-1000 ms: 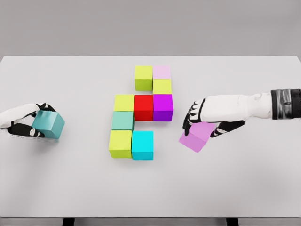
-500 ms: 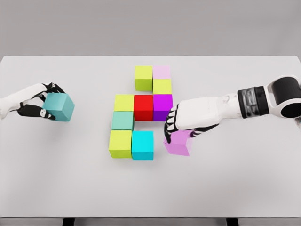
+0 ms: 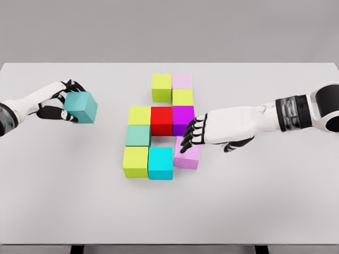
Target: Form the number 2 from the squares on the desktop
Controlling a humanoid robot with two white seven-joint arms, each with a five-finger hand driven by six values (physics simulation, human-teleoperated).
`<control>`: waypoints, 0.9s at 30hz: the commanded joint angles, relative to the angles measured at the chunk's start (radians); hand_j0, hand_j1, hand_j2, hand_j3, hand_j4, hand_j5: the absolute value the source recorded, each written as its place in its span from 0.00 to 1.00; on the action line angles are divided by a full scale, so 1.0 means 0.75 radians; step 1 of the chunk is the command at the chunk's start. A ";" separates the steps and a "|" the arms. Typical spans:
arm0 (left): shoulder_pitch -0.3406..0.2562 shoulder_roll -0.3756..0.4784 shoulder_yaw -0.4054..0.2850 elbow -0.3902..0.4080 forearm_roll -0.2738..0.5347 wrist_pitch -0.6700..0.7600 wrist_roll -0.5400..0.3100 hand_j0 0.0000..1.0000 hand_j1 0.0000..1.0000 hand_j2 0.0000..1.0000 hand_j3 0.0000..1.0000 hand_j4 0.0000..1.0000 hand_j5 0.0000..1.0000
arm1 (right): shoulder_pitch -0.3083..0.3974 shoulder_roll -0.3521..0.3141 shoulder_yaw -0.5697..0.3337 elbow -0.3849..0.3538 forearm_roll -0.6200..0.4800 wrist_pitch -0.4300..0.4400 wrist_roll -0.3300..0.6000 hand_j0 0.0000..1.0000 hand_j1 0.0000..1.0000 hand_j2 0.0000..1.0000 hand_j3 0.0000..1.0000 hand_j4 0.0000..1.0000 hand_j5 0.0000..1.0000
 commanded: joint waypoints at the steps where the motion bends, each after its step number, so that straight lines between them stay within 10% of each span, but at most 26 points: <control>1: 0.000 -0.021 -0.008 0.007 -0.005 0.001 0.001 0.40 0.40 0.40 0.40 0.40 0.40 | 0.000 -0.054 -0.061 0.016 -0.204 0.004 -0.001 1.00 1.00 1.00 1.00 1.00 1.00; 10: -0.018 -0.058 -0.018 0.044 -0.042 0.001 0.001 0.40 0.40 0.40 0.40 0.40 0.40 | 0.143 -0.079 -0.072 0.235 -0.965 0.144 -0.001 1.00 1.00 1.00 1.00 1.00 1.00; 27: -0.196 -0.248 -0.083 0.203 -0.203 0.046 0.001 0.39 0.39 0.39 0.39 0.39 0.39 | 0.389 -0.071 -0.070 0.218 -1.274 0.146 -0.001 1.00 1.00 1.00 1.00 1.00 1.00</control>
